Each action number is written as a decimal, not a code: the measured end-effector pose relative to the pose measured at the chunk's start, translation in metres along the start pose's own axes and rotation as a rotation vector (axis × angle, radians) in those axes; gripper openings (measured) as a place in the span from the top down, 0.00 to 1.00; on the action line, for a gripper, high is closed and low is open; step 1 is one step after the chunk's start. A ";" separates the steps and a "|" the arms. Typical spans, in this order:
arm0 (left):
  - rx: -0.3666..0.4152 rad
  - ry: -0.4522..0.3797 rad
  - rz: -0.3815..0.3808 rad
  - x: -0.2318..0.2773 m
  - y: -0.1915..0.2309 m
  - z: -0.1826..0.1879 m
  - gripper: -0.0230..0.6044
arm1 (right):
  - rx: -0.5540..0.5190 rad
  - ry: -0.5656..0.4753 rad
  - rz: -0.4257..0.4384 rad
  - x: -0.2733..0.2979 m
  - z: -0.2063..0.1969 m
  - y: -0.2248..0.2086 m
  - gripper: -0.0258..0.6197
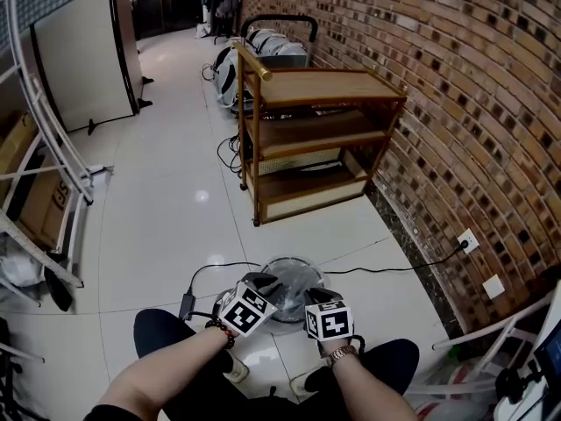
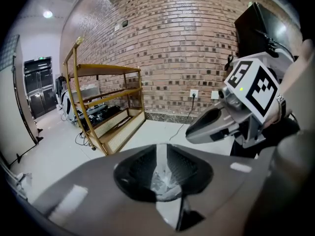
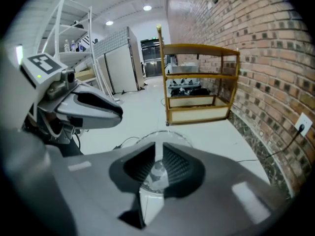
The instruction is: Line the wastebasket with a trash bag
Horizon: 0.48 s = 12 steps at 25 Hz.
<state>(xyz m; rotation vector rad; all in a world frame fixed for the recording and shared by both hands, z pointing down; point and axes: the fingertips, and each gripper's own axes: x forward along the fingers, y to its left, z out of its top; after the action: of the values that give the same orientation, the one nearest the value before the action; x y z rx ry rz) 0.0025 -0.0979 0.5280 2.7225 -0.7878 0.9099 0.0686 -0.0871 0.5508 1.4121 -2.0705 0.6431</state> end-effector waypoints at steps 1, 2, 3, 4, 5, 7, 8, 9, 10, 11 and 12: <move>0.000 -0.007 0.000 -0.001 -0.004 0.000 0.86 | -0.003 -0.004 -0.003 -0.002 0.000 0.001 0.90; -0.001 -0.012 0.002 -0.003 -0.007 -0.001 0.87 | -0.007 -0.010 -0.007 -0.004 0.001 0.003 0.92; -0.003 -0.017 0.004 -0.004 -0.009 -0.001 0.89 | -0.013 -0.015 -0.010 -0.006 0.001 0.004 0.94; -0.006 -0.022 0.007 -0.005 -0.012 -0.002 0.91 | -0.018 -0.020 -0.013 -0.007 0.002 0.006 0.96; -0.009 -0.027 0.011 -0.006 -0.014 -0.003 0.93 | -0.023 -0.025 -0.015 -0.009 0.002 0.008 0.96; -0.011 -0.038 0.019 -0.009 -0.017 -0.003 0.96 | -0.030 -0.032 -0.016 -0.011 0.002 0.013 0.96; -0.011 -0.043 0.022 -0.011 -0.019 -0.003 0.96 | -0.034 -0.035 -0.015 -0.011 0.001 0.015 0.96; -0.011 -0.047 0.023 -0.012 -0.020 -0.004 0.96 | -0.038 -0.039 -0.012 -0.011 0.001 0.018 0.96; -0.013 -0.049 0.023 -0.013 -0.021 -0.005 0.96 | -0.044 -0.043 -0.009 -0.012 0.001 0.022 0.96; -0.016 -0.050 0.023 -0.014 -0.023 -0.006 0.96 | -0.050 -0.047 -0.007 -0.012 0.001 0.025 0.96; -0.017 -0.052 0.023 -0.015 -0.024 -0.007 0.96 | -0.056 -0.051 -0.004 -0.013 0.002 0.028 0.96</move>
<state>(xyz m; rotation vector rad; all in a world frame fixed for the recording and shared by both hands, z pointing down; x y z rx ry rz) 0.0017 -0.0687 0.5245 2.7384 -0.8348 0.8363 0.0459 -0.0700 0.5384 1.4141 -2.1081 0.5489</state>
